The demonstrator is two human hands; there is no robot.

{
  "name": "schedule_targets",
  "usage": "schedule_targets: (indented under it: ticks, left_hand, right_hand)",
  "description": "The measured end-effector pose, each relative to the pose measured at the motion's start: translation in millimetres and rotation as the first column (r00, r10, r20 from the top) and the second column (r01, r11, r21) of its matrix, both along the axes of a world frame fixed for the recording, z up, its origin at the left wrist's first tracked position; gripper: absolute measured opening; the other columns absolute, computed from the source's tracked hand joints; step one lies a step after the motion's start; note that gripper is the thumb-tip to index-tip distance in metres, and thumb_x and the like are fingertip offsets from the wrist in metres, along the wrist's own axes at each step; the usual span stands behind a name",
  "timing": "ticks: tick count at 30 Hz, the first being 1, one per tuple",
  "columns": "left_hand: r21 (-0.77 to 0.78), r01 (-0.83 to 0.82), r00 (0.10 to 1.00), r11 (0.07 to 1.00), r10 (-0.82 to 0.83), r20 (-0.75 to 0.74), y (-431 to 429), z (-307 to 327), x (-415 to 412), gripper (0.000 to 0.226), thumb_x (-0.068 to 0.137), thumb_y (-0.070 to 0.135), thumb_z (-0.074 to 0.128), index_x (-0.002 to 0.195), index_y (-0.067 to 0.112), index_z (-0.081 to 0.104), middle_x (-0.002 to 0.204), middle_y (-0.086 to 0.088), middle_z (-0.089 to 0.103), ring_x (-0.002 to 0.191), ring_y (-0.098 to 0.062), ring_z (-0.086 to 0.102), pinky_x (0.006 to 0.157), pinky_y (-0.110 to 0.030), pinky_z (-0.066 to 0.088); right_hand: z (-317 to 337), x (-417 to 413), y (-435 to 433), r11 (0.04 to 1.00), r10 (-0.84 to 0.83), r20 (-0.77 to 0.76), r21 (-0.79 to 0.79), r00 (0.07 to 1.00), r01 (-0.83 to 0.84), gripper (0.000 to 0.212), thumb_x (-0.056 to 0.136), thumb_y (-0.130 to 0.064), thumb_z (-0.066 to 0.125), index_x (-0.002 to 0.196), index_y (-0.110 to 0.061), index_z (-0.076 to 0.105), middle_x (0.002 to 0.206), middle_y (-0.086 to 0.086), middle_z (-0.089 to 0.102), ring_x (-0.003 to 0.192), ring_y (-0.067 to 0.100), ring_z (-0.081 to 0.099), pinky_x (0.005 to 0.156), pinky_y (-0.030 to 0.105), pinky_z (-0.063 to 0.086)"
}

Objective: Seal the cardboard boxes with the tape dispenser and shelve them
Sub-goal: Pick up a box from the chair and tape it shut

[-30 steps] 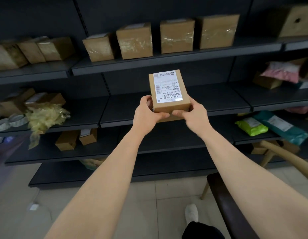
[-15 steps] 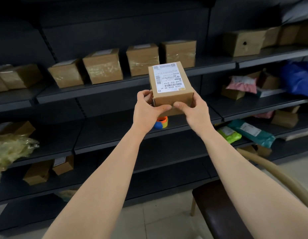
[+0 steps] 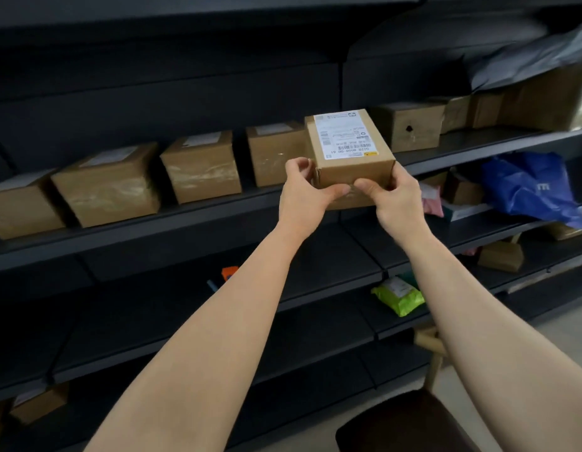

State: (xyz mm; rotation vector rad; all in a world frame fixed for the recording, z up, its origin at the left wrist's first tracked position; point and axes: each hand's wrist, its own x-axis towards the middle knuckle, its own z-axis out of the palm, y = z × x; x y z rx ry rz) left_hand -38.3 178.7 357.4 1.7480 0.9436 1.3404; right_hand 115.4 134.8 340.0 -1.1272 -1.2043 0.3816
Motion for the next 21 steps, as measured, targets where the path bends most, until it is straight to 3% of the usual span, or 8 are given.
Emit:
schedule_targets:
  ticks: [4, 8, 10, 15, 21]
  left_hand:
    - [0.0, 0.002, 1.0, 1.0, -0.002, -0.014, 33, 8, 34, 0.071, 0.067, 0.025, 0.084, 0.119, 0.021, 0.035, 0.115, 0.004, 0.058, 0.107, -0.01, 0.057, 0.093, -0.037, 0.05]
    - [-0.026, -0.026, 0.999, 0.999, 0.025, -0.044, 64, 15, 63, 0.067, 0.073, 0.023, 0.079, 0.125, 0.017, 0.037, 0.115, 0.005, 0.057, 0.106, -0.011, 0.056, 0.09, -0.03, 0.048]
    - [-0.03, -0.058, 0.995, 0.998, 0.055, -0.083, 77, 17, 76, 0.06, 0.078, 0.022, 0.075, 0.127, 0.014, 0.04, 0.119, 0.002, 0.057, 0.108, -0.015, 0.056, 0.088, -0.028, 0.047]
    - [-0.064, -0.147, 0.975, 0.987, 0.133, -0.18, 113, 19, 98, 0.044, 0.087, 0.023, 0.066, 0.124, 0.014, 0.044, 0.121, -0.002, 0.057, 0.101, -0.013, 0.053, 0.08, -0.024, 0.041]
    - [-0.096, -0.214, 0.956, 0.972, 0.189, -0.225, 152, 17, 108, 0.04, 0.088, 0.022, 0.065, 0.122, 0.013, 0.046, 0.12, -0.004, 0.057, 0.111, -0.02, 0.055, 0.085, -0.025, 0.04]
  right_hand:
    - [11, 31, 33, 1.0, -0.002, 0.018, -0.022, 1.0, 0.002, 0.044, 0.084, -0.017, 0.071, 0.125, -0.018, 0.057, 0.111, -0.007, 0.066, 0.104, 0.008, 0.061, 0.089, 0.022, 0.048]
    - [20, 55, 66, 0.998, -0.014, 0.062, -0.061, 0.998, 0.018, 0.043, 0.086, -0.021, 0.07, 0.126, -0.021, 0.056, 0.104, -0.019, 0.061, 0.095, -0.007, 0.057, 0.078, 0.007, 0.044]
    - [22, 65, 83, 0.996, -0.02, 0.072, -0.081, 0.997, 0.026, 0.043, 0.087, -0.022, 0.068, 0.128, -0.02, 0.054, 0.106, -0.017, 0.06, 0.095, -0.005, 0.056, 0.073, 0.005, 0.041]
    - [23, 81, 128, 0.988, 0.022, 0.085, -0.157, 0.996, -0.009, 0.045, 0.09, -0.024, 0.064, 0.131, -0.013, 0.05, 0.116, -0.003, 0.06, 0.105, 0.012, 0.055, 0.08, 0.017, 0.043]
    - [24, 86, 170, 0.975, 0.079, 0.064, -0.213, 0.995, -0.064, 0.046, 0.091, -0.021, 0.064, 0.132, -0.008, 0.049, 0.121, 0.006, 0.061, 0.112, 0.019, 0.057, 0.095, 0.033, 0.048]
